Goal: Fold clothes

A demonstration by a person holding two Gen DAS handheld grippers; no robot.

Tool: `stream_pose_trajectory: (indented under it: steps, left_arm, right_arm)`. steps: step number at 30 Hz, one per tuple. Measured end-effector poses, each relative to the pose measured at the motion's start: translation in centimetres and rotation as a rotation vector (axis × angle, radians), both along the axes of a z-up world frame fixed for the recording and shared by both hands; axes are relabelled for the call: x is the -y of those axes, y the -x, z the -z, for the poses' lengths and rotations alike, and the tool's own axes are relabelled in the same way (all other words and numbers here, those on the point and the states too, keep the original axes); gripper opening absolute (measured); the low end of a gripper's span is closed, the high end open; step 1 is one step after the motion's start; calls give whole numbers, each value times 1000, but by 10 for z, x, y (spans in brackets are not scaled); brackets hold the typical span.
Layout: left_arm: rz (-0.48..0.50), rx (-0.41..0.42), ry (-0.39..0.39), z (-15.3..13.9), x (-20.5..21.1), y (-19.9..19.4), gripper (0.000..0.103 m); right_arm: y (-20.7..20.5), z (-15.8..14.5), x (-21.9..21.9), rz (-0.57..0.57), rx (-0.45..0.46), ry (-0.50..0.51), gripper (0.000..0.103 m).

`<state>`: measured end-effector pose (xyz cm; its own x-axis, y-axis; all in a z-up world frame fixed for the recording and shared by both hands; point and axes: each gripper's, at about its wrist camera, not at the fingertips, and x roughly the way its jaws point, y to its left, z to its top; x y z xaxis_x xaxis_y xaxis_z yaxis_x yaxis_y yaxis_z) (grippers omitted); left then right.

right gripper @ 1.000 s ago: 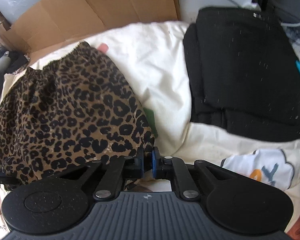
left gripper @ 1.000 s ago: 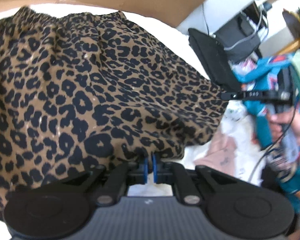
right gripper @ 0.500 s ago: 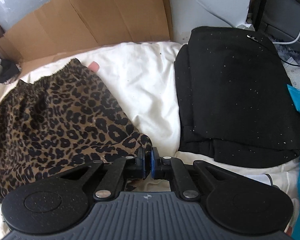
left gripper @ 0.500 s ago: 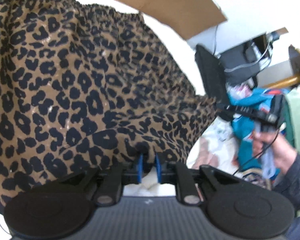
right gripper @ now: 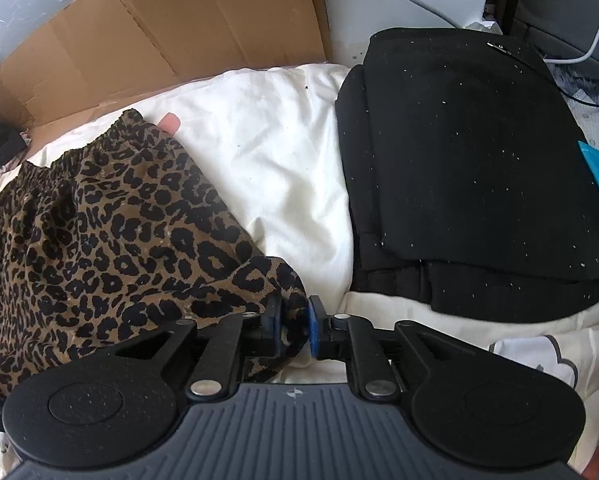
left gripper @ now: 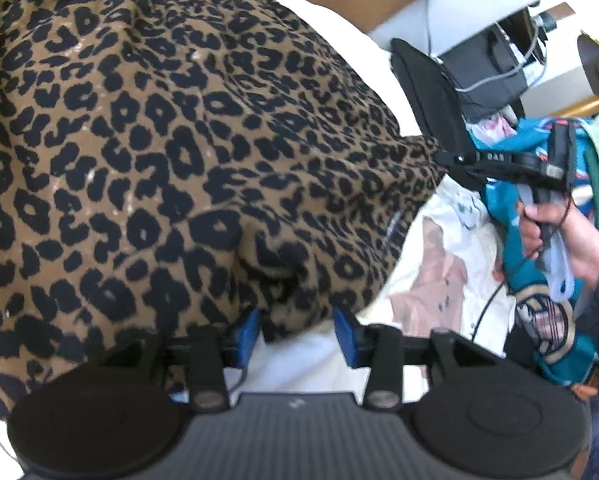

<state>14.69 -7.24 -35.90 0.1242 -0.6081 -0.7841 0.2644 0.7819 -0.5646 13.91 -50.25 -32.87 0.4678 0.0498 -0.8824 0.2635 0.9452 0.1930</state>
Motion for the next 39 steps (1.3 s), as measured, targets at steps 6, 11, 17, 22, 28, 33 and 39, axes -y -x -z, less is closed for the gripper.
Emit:
stream_pose_trajectory:
  steps: [6,11,17,22,28,33,39]
  left_arm:
    - [24,-10,-33,6,6,10,46]
    - [18,-10,-41,12,15,9,46]
    - [-50,24,-13,12,12,4,46]
    - [-96,90,53,0,6,-1,51]
    - [-100,92,57,10,15,-6,57]
    - [-104,94,60,18,22,-11,34]
    - [-100,49,99,6,15,-8,11]
  right_arm:
    - [9,7,4,50,14,-72,39]
    - [6,18,8,89,12,-123,40]
    - [1,22,13,102,16,-153,21]
    - [1,21,11,96,27,-163,20]
    - [-2,28,7,96,20,-165,20]
    - [-5,28,5,81,24,-152,4]
    - [1,9,8,74,71,-147,3]
